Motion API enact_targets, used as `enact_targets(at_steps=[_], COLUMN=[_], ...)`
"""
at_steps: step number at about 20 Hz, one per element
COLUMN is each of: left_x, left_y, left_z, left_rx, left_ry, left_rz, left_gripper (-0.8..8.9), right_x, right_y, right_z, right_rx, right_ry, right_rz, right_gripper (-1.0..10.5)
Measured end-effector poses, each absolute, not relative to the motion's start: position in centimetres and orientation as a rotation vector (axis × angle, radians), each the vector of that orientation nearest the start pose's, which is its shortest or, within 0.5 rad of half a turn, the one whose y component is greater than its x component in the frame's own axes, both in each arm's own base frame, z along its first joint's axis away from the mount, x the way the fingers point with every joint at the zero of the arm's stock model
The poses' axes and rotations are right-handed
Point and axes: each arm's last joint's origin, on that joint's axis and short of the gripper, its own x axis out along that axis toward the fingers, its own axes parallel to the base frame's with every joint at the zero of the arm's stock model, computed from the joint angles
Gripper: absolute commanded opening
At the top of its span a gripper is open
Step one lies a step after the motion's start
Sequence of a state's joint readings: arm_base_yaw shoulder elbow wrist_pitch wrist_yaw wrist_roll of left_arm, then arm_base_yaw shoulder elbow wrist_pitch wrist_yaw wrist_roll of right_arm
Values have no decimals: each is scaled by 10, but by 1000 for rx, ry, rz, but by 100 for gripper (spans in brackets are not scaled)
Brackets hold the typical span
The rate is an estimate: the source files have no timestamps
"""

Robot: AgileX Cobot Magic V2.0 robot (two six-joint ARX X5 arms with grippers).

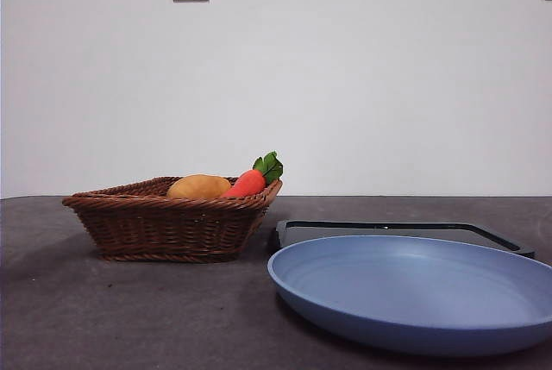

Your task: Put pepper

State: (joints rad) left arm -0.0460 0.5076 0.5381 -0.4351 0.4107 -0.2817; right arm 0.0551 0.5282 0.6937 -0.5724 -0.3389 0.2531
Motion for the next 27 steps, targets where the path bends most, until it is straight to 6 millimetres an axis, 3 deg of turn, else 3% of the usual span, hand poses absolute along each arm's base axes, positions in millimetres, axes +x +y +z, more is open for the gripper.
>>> enact_targets(at_steps=[7,12,13,16,17,23,27], left_x=[126,120,120,121,121,121,120], left_y=[-20,-20,-20,-20,-20,-20,-22], left_z=[291,299,299,299,299,299,299], left_rx=[-251,-161,-155,-152,-152,-153,-171], left_ry=[634,692,690,692,692,692,689], left_rz=[-523,-554,-556,-557,-557,-559,-602], left_gripper=[7,11,33,332,370,371,371], right_x=[113,112,112,112,112,119,140], right_y=[19,19,19,19,19,19,21], right_z=[319,318,318,318,318,315,305], right_rx=[123,50,45,38,38,44,57], right_ry=[760,832,831,829,829,861,955], right_rz=[390,422,424,427,427,426,424], right_gripper=[6,13,19,227,286,312,311])
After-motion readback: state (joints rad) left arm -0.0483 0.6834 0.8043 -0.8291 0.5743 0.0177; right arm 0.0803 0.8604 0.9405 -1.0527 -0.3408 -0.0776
